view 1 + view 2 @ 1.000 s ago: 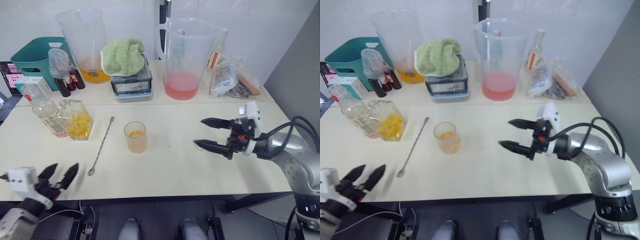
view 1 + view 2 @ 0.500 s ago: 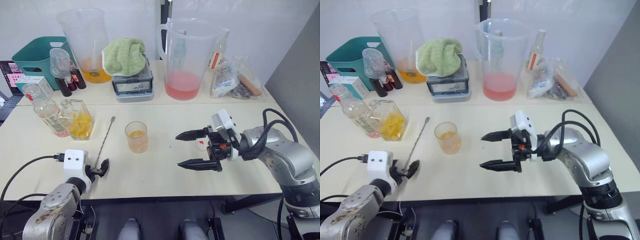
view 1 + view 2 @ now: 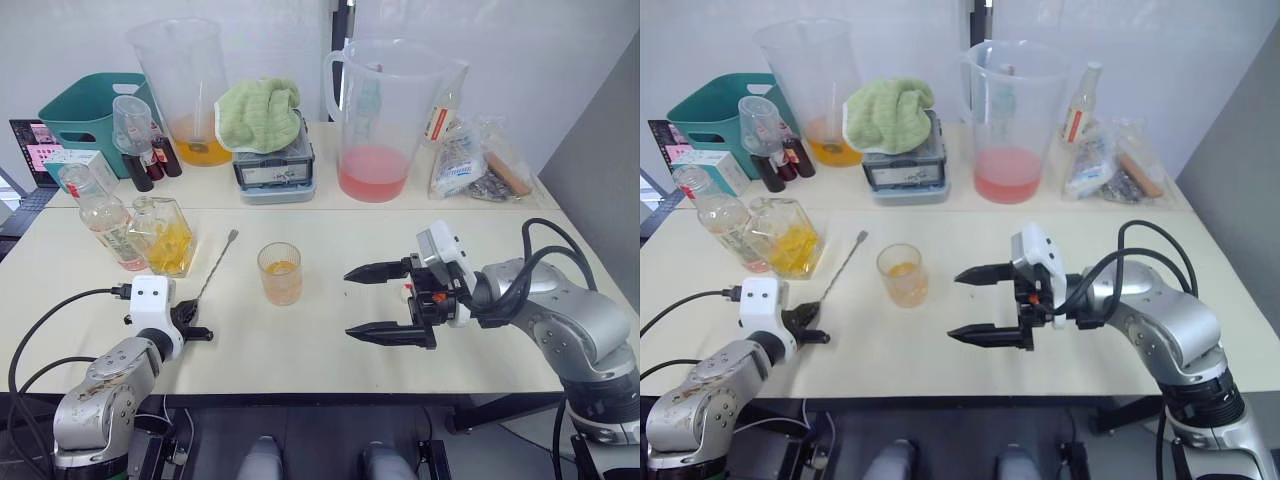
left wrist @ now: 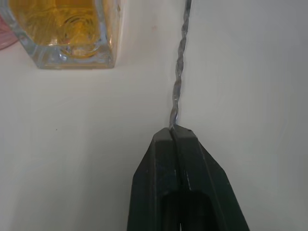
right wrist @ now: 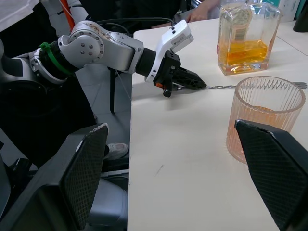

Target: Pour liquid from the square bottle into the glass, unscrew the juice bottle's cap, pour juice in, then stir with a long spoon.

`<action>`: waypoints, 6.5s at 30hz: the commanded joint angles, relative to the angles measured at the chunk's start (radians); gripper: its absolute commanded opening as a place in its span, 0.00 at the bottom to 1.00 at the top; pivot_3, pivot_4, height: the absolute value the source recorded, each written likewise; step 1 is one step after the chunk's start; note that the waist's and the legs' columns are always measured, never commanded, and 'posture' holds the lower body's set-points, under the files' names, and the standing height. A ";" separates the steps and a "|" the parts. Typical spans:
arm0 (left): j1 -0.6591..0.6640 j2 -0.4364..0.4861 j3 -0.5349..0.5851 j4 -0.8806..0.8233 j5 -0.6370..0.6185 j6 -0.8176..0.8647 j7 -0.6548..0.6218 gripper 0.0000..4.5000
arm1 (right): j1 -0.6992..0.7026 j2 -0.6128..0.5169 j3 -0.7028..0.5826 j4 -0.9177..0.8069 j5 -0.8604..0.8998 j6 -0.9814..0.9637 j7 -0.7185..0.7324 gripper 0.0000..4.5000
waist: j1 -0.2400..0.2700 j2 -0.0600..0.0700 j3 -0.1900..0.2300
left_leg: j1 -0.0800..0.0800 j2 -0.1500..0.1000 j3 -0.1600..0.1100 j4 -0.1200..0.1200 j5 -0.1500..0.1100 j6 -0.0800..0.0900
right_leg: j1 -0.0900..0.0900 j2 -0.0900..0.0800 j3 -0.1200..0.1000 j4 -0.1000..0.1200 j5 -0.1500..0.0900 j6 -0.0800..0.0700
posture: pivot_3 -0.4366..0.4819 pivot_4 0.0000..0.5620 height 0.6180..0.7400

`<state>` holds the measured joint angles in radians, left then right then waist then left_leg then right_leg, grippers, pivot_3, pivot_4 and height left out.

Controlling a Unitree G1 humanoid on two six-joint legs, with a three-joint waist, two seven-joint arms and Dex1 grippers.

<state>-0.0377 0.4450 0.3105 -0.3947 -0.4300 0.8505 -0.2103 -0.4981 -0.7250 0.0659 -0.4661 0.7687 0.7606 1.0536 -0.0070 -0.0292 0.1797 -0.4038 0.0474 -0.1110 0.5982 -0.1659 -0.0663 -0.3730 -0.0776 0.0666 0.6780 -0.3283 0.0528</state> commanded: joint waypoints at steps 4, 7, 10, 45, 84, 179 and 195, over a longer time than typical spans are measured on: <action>0.039 0.117 0.028 0.035 -0.007 -0.165 -0.212 0.01 | 0.008 0.000 -0.025 -0.041 0.013 -0.003 -0.035 1.00 | -0.007 0.000 0.000 | 0.000 0.000 0.000 0.000 0.000 -0.001 | 0.000 0.000 0.000 -0.001 0.000 0.000 | 0.48 0.27 1.00; 0.065 0.163 0.069 0.064 -0.019 -0.284 -0.324 0.01 | 0.016 0.000 -0.018 -0.039 -0.001 -0.012 -0.041 1.00 | -0.009 0.000 0.001 | -0.001 0.001 0.000 -0.001 -0.001 -0.001 | -0.002 0.000 0.000 -0.002 0.000 0.000 | 0.48 0.27 1.00; 0.088 0.190 0.108 0.100 -0.028 -0.370 -0.408 0.01 | 0.020 0.001 -0.012 -0.037 -0.015 -0.019 -0.047 1.00 | -0.009 0.000 0.001 | -0.002 0.001 0.000 -0.001 -0.001 -0.001 | -0.002 0.000 0.000 -0.003 0.000 0.000 | 0.48 0.27 1.00; 0.000 0.287 -0.110 0.122 -0.015 0.026 -0.289 0.10 | 0.037 0.008 -0.006 -0.090 -0.018 0.016 -0.117 1.00 | -0.004 0.000 0.002 | -0.001 0.001 0.000 -0.002 -0.003 -0.002 | 0.000 0.000 0.000 -0.005 0.000 0.001 | 0.48 0.27 1.00; 0.050 0.673 0.132 0.983 0.101 -1.285 -1.389 0.00 | 0.054 0.013 0.011 -0.058 -0.065 -0.008 -0.133 1.00 | -0.035 0.001 0.003 | -0.012 0.002 0.001 -0.005 -0.002 -0.002 | -0.014 0.001 0.000 -0.002 0.000 0.000 | 0.48 0.27 1.00; -0.198 0.336 -0.105 0.070 -0.367 -0.365 -0.850 0.00 | -0.120 0.600 -0.113 -0.039 0.513 0.182 -0.992 0.75 | -0.059 0.007 0.005 | -0.011 0.002 0.000 0.000 -0.002 -0.003 | -0.015 0.002 0.001 0.006 0.000 0.000 | 0.48 0.27 1.00; -0.213 0.339 -0.109 0.099 -0.347 -0.368 -0.870 0.00 | -0.127 0.575 -0.117 -0.021 0.526 0.144 -1.015 0.01 | -0.061 0.007 0.005 | -0.011 0.002 0.000 0.000 -0.002 -0.003 | -0.015 0.002 0.001 0.006 0.000 -0.001 | 0.48 0.27 1.00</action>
<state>-0.2375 0.7792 0.1804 -0.2957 -0.7792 0.4840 -1.0820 -0.6094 -0.1524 -0.0498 -0.4615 1.2746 0.9325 0.0204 -0.0685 -0.0223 0.1846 -0.4151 0.0499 -0.1107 0.5983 -0.1675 -0.0688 -0.3883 -0.0755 0.0680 0.6840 -0.3287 0.0523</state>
